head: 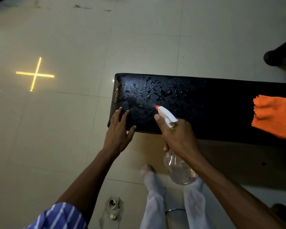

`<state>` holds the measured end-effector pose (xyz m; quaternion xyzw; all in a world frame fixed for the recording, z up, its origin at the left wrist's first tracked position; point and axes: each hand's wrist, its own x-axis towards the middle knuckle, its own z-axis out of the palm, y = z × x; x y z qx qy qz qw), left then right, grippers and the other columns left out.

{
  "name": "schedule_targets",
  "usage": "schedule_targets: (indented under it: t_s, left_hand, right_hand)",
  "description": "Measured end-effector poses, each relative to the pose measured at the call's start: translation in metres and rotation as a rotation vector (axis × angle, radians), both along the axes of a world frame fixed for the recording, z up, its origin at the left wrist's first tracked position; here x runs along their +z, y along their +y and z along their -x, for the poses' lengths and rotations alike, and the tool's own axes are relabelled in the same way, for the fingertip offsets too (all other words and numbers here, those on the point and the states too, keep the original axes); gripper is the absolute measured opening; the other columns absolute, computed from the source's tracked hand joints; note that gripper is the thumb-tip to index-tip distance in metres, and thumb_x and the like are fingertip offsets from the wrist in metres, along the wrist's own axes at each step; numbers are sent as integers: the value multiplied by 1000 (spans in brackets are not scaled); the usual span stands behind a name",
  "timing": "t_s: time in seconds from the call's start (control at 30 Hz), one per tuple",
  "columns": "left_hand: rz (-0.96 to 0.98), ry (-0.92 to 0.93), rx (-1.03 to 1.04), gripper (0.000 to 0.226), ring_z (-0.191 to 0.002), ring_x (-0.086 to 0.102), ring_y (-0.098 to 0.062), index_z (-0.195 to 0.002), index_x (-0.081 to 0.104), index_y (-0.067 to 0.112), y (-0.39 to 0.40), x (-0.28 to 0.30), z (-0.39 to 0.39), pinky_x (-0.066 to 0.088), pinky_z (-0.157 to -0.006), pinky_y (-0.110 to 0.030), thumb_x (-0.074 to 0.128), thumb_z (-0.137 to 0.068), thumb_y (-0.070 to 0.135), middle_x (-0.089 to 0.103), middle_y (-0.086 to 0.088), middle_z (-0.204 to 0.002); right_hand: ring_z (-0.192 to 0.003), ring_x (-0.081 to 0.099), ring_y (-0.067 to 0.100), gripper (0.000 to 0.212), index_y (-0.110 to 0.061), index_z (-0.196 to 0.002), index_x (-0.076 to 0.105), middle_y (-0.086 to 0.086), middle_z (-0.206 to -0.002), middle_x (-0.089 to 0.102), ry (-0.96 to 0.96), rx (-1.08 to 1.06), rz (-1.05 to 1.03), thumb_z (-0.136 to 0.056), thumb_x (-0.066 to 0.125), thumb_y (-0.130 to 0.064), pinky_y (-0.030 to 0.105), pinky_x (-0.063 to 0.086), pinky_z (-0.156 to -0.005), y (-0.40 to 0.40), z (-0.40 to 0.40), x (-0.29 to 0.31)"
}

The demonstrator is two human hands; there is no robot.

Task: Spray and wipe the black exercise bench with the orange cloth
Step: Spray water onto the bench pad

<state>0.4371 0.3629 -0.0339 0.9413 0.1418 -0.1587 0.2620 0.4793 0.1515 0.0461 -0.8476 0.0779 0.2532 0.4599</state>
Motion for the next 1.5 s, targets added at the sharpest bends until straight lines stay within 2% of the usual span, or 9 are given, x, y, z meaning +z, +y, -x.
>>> schedule_targets:
  t_s: [0.13,0.27,0.63,0.77,0.83,0.93,1.13,1.27,1.5]
  left_hand:
    - [-3,5,-13,69,-159,18,-29,-159,33,16,1,2,2,43,-117,-55,62,-101,40,17,-8,-171]
    - [-5,6,-1,70,-159,17,-31,-159,33,14,-7,4,-1,35,-122,-56,62,-101,40,19,-11,-171]
    - [-90,-35,-302,80,-162,-1,-30,-165,15,15,-91,-2,-37,7,-132,-43,48,-103,54,7,-12,-174]
    - [-65,-32,-364,83,-162,-3,-29,-166,12,16,-133,-4,-51,9,-132,-44,46,-103,58,4,-10,-175]
    - [-56,-36,-402,83,-162,-3,-28,-166,12,16,-156,-4,-57,9,-132,-44,46,-103,58,4,-10,-175]
    - [-57,-26,-458,82,-162,-3,-28,-166,11,17,-188,-3,-66,7,-130,-44,45,-103,59,2,-8,-175]
    - [-48,-17,-558,81,-162,-5,-27,-166,10,18,-242,-1,-83,9,-132,-47,44,-104,58,3,-8,-175]
    - [-32,-12,-577,81,-162,-3,-29,-165,12,16,-276,2,-94,7,-131,-46,47,-103,54,7,-9,-174]
    - [79,-49,-566,65,-154,26,-31,-157,32,10,-353,19,-130,33,-125,-49,57,-103,36,29,-12,-163]
  right_hand:
    - [-40,69,18,64,-28,-104,70,-1,-79,78,70,53,-78,-83,52,-86,38,61,-50,2,15,-5]
    - [-34,62,12,43,-41,-72,64,-8,-54,65,37,31,-25,-90,55,-79,21,45,-35,-10,25,-6]
    - [-43,69,15,74,-35,-116,69,-7,-70,73,134,-132,10,-74,50,-92,37,59,-52,-98,36,-10]
    - [-40,63,5,22,-56,-82,72,-24,-54,65,128,-239,31,-95,60,-68,25,49,-41,-138,37,-13]
    - [-38,64,10,34,-46,-70,66,-15,-55,67,107,-259,104,-96,61,-67,25,48,-43,-161,39,-14]
    - [-40,67,17,40,-30,-92,74,-2,-63,71,110,-313,120,-95,58,-66,36,58,-53,-193,39,-12]
    - [-42,66,19,51,-27,-88,75,0,-48,64,131,-427,148,-95,55,-73,31,52,-56,-243,39,-8]
    - [-53,66,29,53,-23,-120,78,17,-64,68,112,-422,115,-99,54,-65,45,60,-66,-275,36,-9]
    - [-52,71,14,76,-18,-108,73,1,-72,76,51,-569,7,-82,55,-87,29,56,-58,-342,31,-4]
